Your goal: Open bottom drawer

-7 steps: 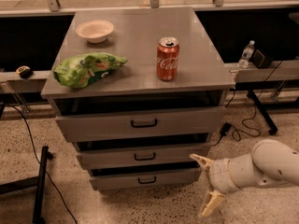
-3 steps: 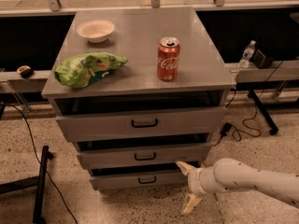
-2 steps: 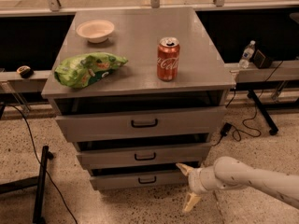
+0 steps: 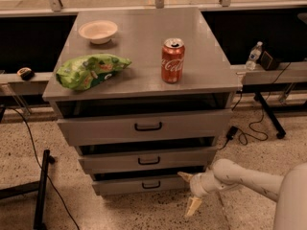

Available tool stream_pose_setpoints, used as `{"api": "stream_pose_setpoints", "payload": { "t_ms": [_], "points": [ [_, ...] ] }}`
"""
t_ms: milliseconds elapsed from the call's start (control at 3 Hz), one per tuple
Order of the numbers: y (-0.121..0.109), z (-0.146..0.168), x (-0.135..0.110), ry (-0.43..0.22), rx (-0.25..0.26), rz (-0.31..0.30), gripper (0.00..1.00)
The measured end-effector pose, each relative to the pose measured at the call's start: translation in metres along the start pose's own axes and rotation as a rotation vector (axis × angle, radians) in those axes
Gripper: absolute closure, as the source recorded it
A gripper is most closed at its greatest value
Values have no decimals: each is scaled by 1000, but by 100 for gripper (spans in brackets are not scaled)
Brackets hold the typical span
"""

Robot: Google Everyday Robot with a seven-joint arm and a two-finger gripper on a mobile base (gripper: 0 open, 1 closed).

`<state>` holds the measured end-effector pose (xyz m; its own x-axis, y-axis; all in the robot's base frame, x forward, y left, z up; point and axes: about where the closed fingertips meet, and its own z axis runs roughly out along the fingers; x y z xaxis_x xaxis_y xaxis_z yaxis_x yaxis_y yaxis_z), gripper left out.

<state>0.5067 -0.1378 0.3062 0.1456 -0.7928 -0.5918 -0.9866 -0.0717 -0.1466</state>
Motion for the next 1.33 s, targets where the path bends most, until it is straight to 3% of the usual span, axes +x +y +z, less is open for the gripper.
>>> {"api": "stream_pose_setpoints", "payload": {
  "t_ms": [333,1000,1333],
  "points": [
    [-13,31,27,8,16,31,0],
    [-40,78,58,49,32,67,0],
    [-55,98,76,53,60,118,0]
  ]
}}
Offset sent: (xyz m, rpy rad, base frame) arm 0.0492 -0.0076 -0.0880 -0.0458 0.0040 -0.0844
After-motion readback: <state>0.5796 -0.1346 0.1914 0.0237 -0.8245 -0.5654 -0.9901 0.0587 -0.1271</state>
